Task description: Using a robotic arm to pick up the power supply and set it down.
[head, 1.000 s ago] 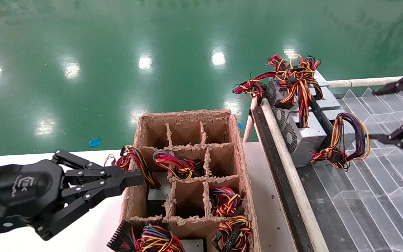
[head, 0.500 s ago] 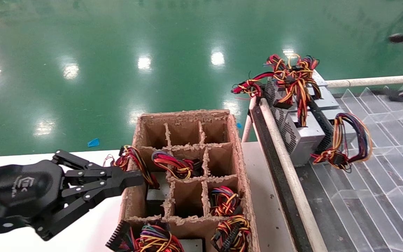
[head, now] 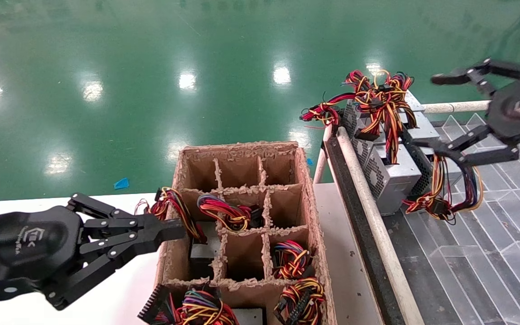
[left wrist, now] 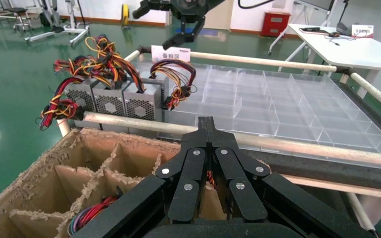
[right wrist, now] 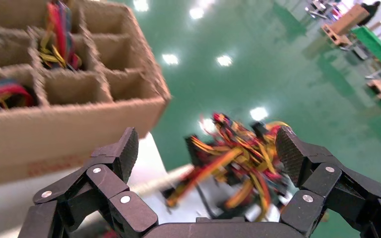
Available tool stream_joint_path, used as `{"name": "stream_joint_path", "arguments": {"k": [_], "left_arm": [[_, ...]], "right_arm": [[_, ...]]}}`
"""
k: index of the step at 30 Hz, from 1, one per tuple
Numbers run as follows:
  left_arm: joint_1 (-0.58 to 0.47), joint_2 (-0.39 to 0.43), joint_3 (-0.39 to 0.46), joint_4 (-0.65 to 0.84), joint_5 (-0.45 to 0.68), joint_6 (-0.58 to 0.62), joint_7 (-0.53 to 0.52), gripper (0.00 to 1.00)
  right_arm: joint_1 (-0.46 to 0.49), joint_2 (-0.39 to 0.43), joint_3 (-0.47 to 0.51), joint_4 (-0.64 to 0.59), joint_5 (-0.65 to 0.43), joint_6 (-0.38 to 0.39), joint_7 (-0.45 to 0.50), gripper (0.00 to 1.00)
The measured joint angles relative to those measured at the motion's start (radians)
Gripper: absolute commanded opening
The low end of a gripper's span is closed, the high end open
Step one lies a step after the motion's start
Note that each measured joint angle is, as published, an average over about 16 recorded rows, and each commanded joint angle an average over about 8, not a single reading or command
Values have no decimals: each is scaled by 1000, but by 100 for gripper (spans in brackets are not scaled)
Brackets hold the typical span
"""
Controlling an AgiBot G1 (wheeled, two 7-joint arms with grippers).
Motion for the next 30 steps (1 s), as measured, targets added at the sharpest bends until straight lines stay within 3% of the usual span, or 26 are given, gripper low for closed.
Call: {"name": "stream_joint_path", "arguments": {"k": [5,6,30], "left_arm": [[0,0,0,0,0,0,0,95],[0,0,0,0,0,0,0,100],[0,0,0,0,0,0,0,100]], "right_arm": [[-95,5,41,98,57,9,67,100],[-114,5,49,118,69,11,81,100],[-577,27,250,598,349,54,409,100]]}}
